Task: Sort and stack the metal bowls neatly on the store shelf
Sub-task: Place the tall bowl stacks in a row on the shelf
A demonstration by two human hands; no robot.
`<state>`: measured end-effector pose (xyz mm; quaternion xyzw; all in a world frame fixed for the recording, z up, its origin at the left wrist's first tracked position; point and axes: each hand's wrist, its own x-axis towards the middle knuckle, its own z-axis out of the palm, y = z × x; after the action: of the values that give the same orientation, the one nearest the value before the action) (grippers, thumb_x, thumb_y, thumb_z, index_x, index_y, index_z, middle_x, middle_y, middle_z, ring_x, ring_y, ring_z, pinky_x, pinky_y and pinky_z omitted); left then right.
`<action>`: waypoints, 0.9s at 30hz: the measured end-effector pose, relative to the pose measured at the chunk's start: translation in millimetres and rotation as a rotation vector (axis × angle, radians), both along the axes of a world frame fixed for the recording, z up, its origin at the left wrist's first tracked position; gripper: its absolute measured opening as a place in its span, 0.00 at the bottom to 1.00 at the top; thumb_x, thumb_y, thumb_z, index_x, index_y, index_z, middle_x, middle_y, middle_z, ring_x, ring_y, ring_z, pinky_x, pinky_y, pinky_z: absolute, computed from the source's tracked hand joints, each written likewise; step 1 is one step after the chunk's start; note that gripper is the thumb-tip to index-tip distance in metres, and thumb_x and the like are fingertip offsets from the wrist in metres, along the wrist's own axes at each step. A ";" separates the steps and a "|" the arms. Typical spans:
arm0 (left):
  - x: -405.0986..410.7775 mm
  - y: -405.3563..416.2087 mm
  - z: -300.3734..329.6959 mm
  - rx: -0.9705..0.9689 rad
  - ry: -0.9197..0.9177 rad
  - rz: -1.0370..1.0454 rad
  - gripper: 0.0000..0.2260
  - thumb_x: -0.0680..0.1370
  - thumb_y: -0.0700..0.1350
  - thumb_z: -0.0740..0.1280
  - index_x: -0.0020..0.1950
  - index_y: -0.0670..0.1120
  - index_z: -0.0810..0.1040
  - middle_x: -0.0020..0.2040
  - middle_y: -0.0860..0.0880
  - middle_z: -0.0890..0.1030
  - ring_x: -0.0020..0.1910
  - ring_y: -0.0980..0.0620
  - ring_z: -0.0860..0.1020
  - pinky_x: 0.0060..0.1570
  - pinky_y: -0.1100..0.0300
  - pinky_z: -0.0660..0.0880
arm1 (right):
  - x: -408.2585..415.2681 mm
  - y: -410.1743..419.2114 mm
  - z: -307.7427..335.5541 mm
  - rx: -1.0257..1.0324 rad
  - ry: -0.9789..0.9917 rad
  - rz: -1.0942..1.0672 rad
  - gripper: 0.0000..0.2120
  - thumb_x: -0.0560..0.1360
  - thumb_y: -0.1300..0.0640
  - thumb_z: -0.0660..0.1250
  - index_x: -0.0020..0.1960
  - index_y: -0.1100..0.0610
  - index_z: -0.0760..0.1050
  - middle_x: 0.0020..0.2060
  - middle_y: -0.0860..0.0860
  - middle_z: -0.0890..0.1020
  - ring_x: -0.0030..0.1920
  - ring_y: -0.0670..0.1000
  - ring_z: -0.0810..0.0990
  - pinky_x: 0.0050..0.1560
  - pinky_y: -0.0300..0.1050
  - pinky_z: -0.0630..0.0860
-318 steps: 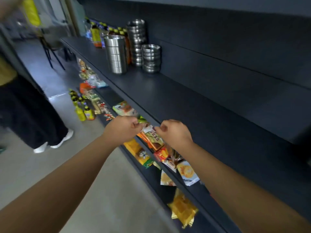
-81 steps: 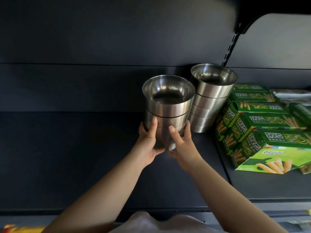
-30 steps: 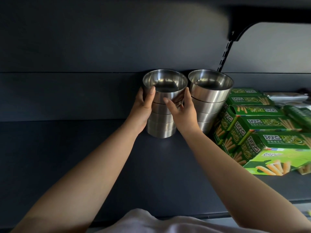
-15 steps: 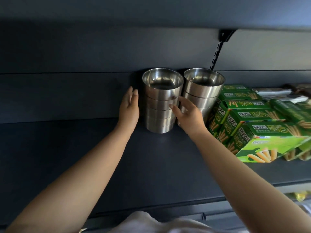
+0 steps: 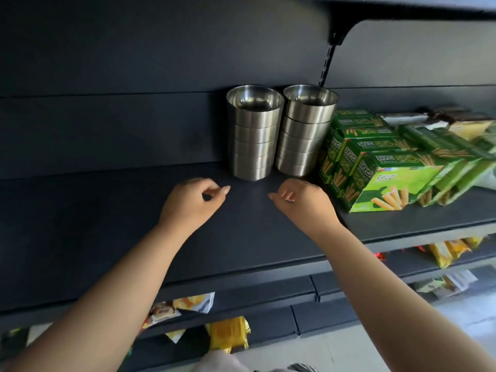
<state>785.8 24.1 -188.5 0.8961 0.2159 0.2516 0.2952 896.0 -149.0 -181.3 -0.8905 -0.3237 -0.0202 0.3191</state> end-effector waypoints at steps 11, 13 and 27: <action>-121.1 -92.2 6.6 0.225 0.418 -0.055 0.13 0.78 0.55 0.60 0.48 0.48 0.80 0.46 0.54 0.78 0.47 0.54 0.76 0.47 0.57 0.73 | -81.5 -72.9 -8.8 -0.184 -0.037 0.270 0.13 0.76 0.49 0.66 0.46 0.60 0.79 0.44 0.53 0.82 0.49 0.53 0.78 0.46 0.43 0.74; -146.4 -112.1 7.2 0.252 0.449 -0.007 0.13 0.78 0.55 0.59 0.49 0.49 0.79 0.48 0.55 0.78 0.49 0.54 0.75 0.45 0.60 0.70 | -96.9 -82.1 -8.4 -0.180 -0.053 0.309 0.12 0.76 0.50 0.65 0.46 0.59 0.80 0.45 0.52 0.82 0.50 0.53 0.78 0.45 0.42 0.72; -303.8 -112.3 27.3 0.267 0.383 0.259 0.15 0.78 0.55 0.59 0.48 0.47 0.81 0.47 0.54 0.80 0.44 0.55 0.76 0.42 0.59 0.73 | -230.2 -45.3 18.2 -0.206 -0.133 0.570 0.15 0.77 0.46 0.62 0.48 0.57 0.79 0.49 0.50 0.81 0.52 0.50 0.77 0.44 0.39 0.70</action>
<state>482.0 -88.3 -161.3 0.9233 0.3455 0.1391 0.0937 665.9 -194.4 -163.0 -0.7882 -0.5809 0.0446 0.1982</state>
